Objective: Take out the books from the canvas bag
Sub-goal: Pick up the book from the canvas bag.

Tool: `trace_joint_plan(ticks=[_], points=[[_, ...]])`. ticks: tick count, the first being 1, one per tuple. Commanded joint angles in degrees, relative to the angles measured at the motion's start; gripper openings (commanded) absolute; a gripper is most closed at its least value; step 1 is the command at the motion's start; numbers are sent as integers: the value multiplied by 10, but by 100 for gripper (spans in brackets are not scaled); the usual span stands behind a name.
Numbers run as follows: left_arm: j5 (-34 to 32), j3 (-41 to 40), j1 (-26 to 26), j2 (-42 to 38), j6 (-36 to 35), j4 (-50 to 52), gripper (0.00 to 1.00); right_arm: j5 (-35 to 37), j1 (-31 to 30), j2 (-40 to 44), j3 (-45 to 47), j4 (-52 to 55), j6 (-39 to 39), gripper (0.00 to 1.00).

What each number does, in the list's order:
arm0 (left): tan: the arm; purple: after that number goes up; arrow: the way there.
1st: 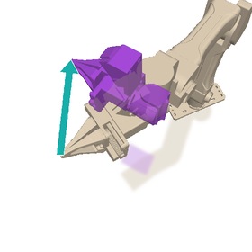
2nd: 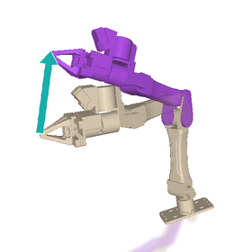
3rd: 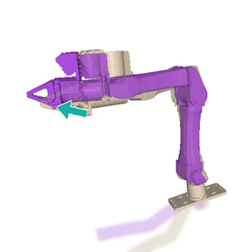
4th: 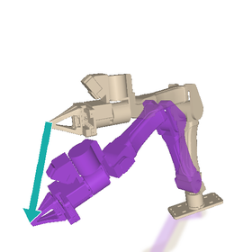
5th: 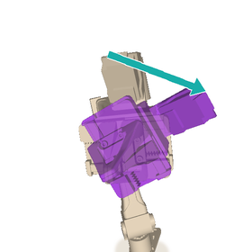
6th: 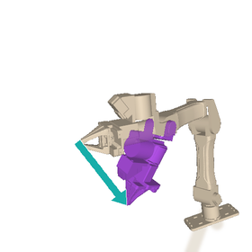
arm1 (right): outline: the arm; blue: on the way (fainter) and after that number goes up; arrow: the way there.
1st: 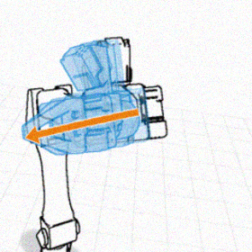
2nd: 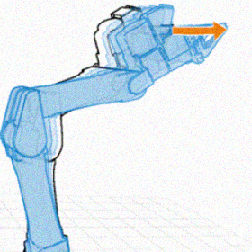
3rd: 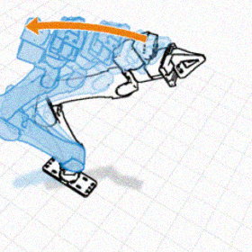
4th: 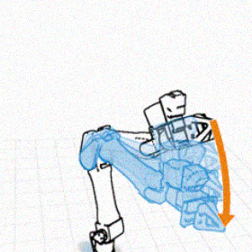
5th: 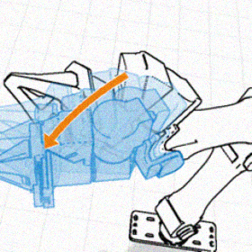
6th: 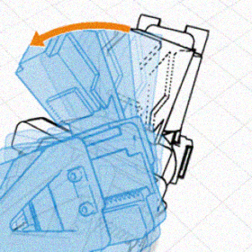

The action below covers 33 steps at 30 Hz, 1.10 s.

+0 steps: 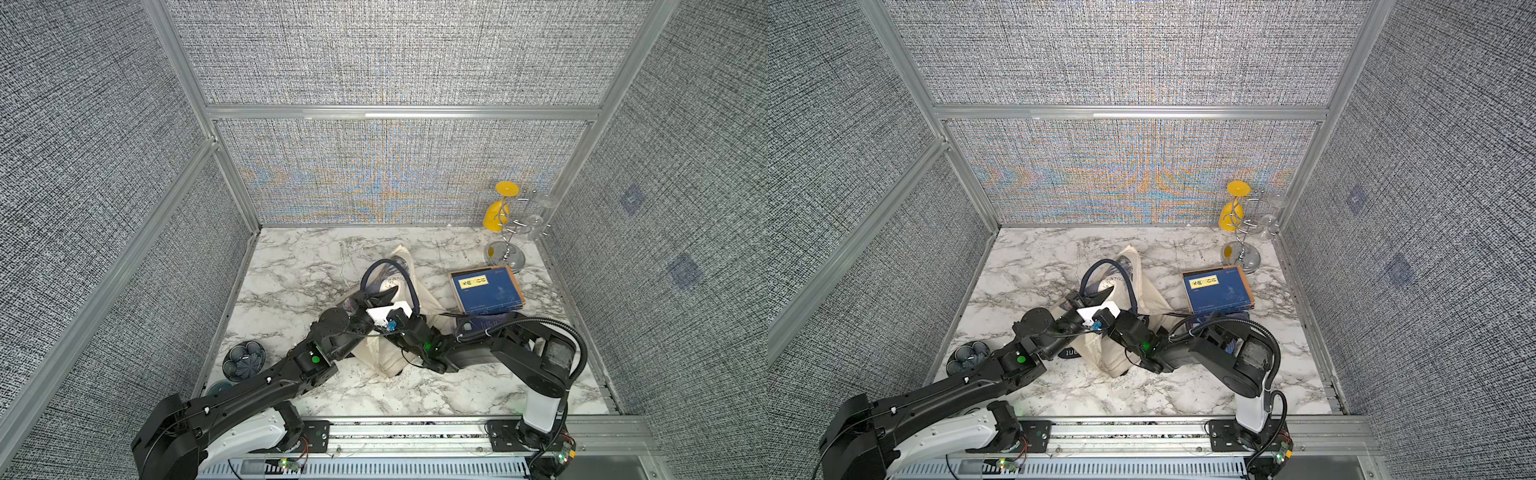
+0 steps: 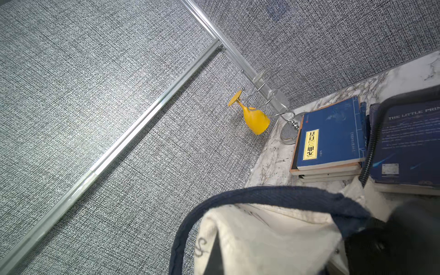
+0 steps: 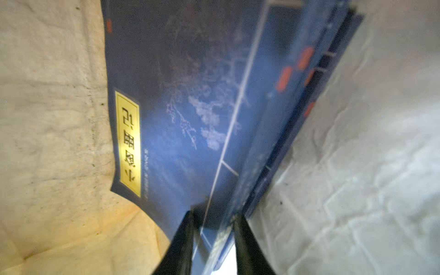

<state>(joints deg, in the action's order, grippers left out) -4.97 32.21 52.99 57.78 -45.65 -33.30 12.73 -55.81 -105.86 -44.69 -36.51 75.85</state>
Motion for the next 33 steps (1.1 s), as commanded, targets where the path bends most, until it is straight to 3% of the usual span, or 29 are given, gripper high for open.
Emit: trace_joint_plan(ticks=[1, 10, 15, 18, 28, 33], points=[[54, 8, 5, -3, -16, -77, 0, 8, 5, 5, -10, 30, -28, 20], [47, 13, 7, 10, -28, -55, 0, -10, 13, 16, -23, 41, -28, 8], [33, 18, 7, 21, -36, -42, 0, -18, 14, 42, -36, 84, -46, 7], [20, 24, 7, 26, -37, -31, 0, -23, 14, 51, -41, 106, -57, 0], [-28, 44, 7, 41, -37, -1, 0, -22, 15, 80, -32, 139, -75, 0], [-30, 48, 7, 48, -36, 7, 0, -22, 16, 92, -25, 144, -87, 12]])
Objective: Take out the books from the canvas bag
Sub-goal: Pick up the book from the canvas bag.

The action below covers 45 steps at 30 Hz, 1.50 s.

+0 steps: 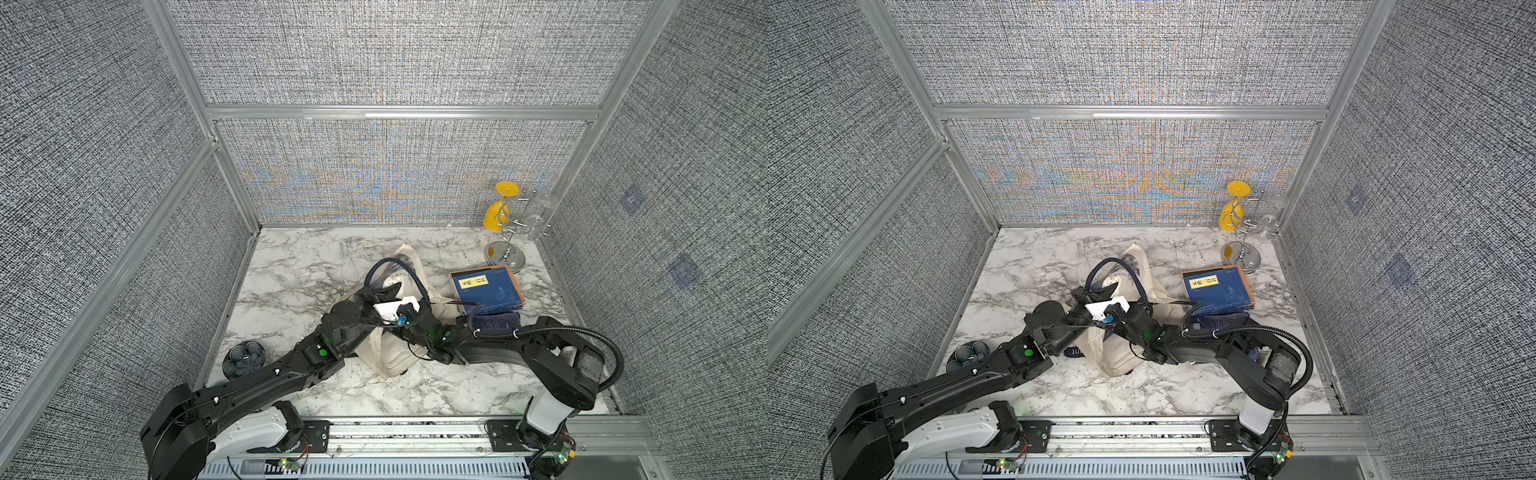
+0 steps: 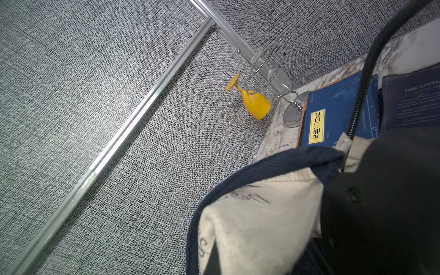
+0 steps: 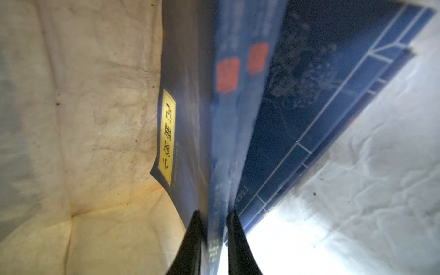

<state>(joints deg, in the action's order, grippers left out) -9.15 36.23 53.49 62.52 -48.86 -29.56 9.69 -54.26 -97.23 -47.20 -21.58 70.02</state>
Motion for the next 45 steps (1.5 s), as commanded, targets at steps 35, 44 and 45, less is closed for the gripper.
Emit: trace_joint_plan(ticks=[35, 44, 45], points=[[18, 17, 2, 10, -7, 5, 0, -26, 9, -9, -8, 25, -35, 33], [21, 13, 2, 7, -5, -9, 0, 15, 13, -31, 13, -98, -42, 27], [22, 13, 2, 7, -5, -10, 0, 15, 13, -40, 13, -134, -50, 27]])
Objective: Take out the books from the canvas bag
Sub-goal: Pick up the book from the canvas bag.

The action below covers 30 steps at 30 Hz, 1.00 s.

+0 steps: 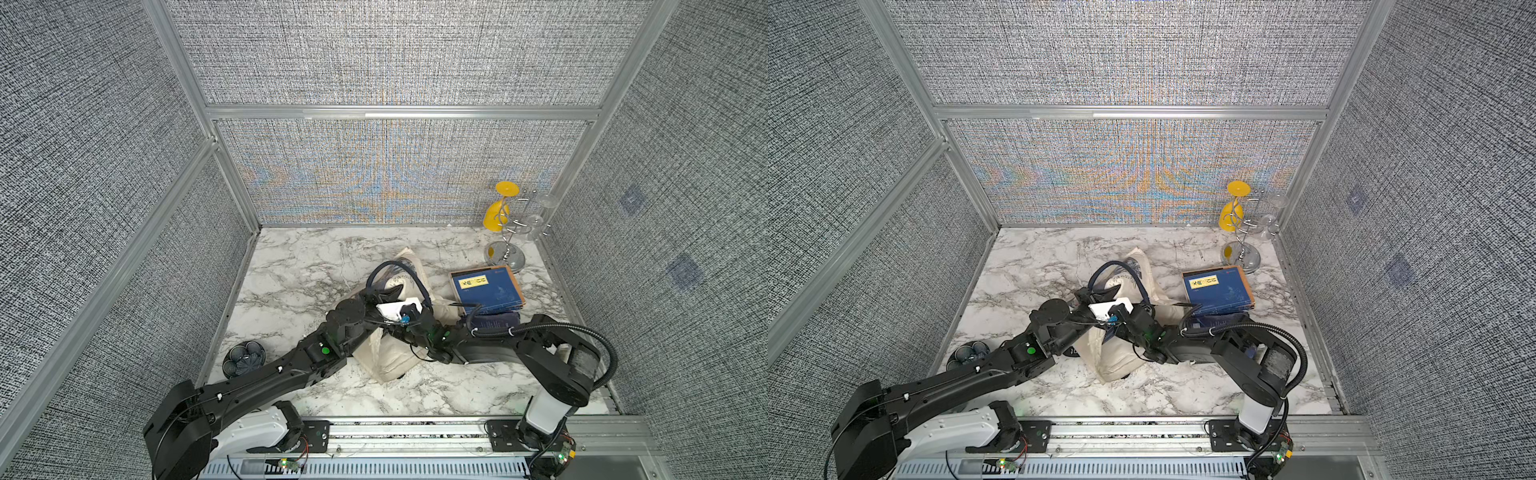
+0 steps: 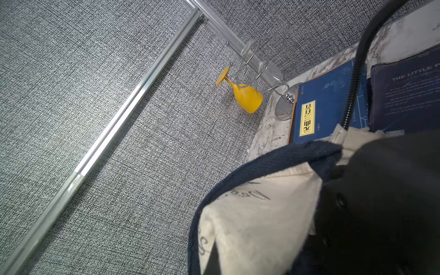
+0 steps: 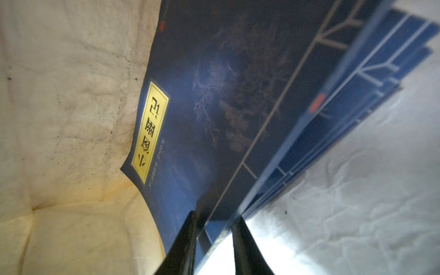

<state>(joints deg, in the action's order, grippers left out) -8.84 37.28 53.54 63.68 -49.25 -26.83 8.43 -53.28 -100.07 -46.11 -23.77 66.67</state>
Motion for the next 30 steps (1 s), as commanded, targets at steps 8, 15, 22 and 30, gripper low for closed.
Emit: trace_joint_plan(ticks=[8, 15, 22, 30], points=[[41, -11, 2, -16, 12, -60, 0, 30, 11, -82, -19, -242, -15, 28], [53, -18, 2, -20, 19, -73, 0, 53, 13, -110, -45, -287, -56, 28], [53, -19, 2, -22, 18, -74, 0, 22, 18, -134, -67, -339, -70, 29], [4, -3, 1, -6, 18, -45, 0, 27, 15, -103, -31, -332, -64, 8]])
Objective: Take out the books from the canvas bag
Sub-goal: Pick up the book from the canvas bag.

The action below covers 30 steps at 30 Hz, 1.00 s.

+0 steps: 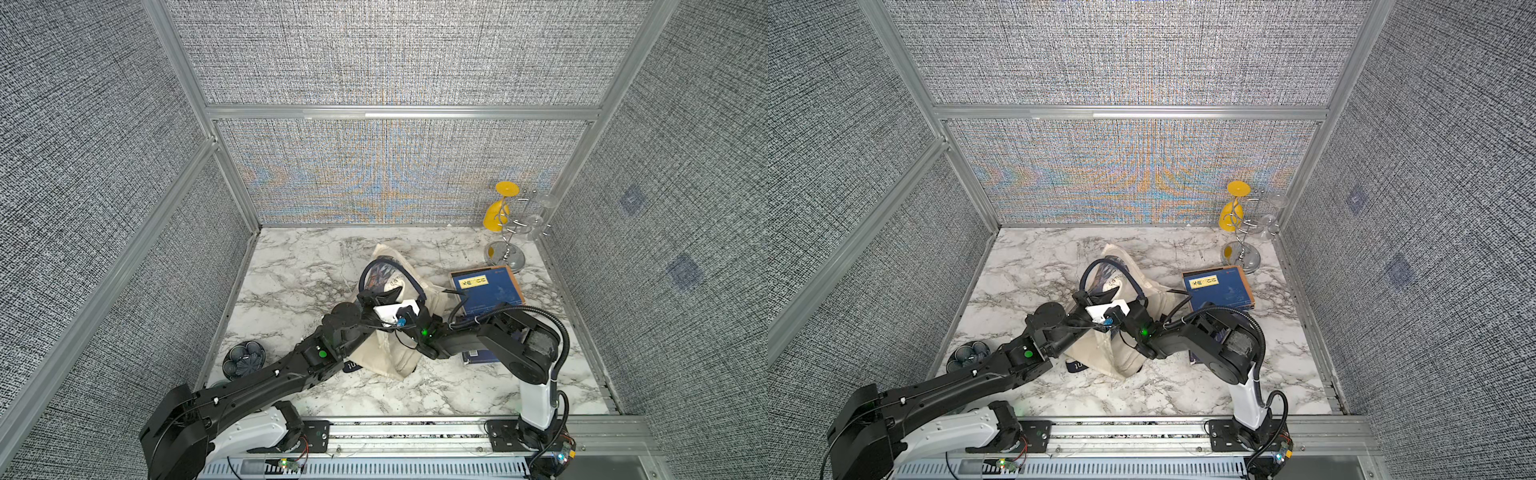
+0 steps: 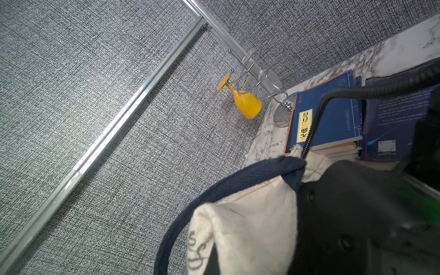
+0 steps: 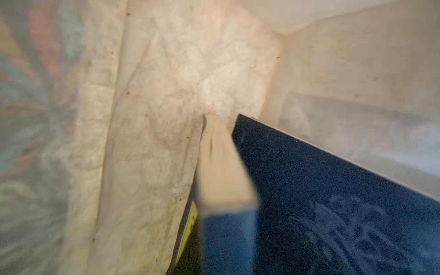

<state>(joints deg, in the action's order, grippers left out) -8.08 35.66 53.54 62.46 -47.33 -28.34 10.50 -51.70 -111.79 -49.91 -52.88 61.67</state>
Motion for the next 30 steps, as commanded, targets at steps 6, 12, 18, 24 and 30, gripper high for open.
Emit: trace_joint_plan(ticks=[6, 12, 18, 24, 30], points=[[-41, 29, -24, 61, -9, -32, 0, 12, -2, 56, 36, -40, -38, 0], [-12, 41, -94, 91, 28, -50, 0, 16, -2, 90, 58, -40, -57, 0], [21, 48, -148, 139, 33, -116, 0, 20, -1, 104, 67, -43, -82, 0], [39, 83, -191, 190, 44, -144, 0, 33, 2, 120, 82, -56, -86, 0], [72, 124, -196, 222, 45, -146, 0, 37, 3, 155, 87, -44, -126, 0]])
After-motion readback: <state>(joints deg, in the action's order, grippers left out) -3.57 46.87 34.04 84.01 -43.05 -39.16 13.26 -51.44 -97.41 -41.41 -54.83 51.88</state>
